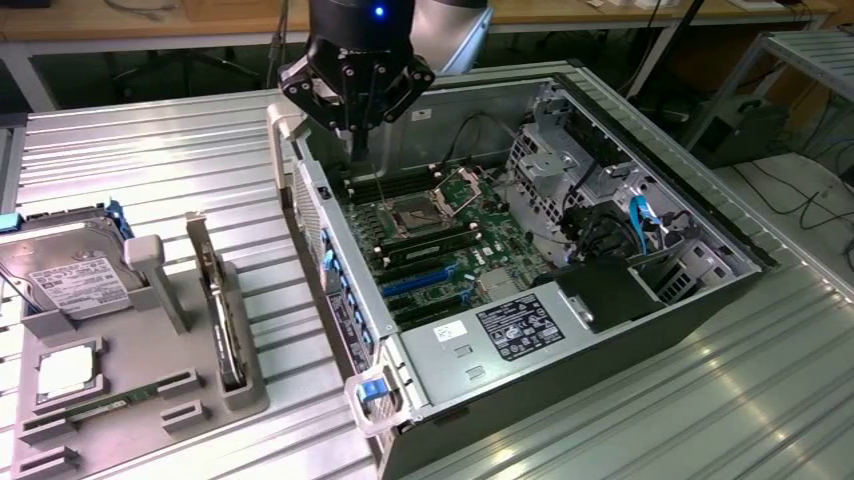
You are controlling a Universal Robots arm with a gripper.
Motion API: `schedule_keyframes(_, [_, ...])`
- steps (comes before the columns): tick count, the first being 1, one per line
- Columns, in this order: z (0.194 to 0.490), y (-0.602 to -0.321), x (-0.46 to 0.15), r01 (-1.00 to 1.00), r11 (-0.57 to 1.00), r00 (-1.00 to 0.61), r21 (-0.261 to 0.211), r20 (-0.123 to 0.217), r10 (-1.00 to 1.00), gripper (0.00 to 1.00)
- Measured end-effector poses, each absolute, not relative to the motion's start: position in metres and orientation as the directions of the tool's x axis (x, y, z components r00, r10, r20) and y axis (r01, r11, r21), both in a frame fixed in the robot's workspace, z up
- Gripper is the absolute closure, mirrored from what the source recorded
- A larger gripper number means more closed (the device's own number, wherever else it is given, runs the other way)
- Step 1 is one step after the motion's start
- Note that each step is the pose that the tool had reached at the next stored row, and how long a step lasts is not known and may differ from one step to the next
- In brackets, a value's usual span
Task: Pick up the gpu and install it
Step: 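Reach for the gpu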
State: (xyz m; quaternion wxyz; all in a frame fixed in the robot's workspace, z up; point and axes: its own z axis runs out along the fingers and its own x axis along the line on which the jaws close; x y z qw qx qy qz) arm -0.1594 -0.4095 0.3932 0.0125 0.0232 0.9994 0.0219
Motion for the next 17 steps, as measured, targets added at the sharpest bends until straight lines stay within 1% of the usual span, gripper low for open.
schedule_keyframes(17, [0.3931, -0.4101, -0.1644, 0.032, 0.999, -0.999, 0.044, -0.024, 0.033, 0.89])
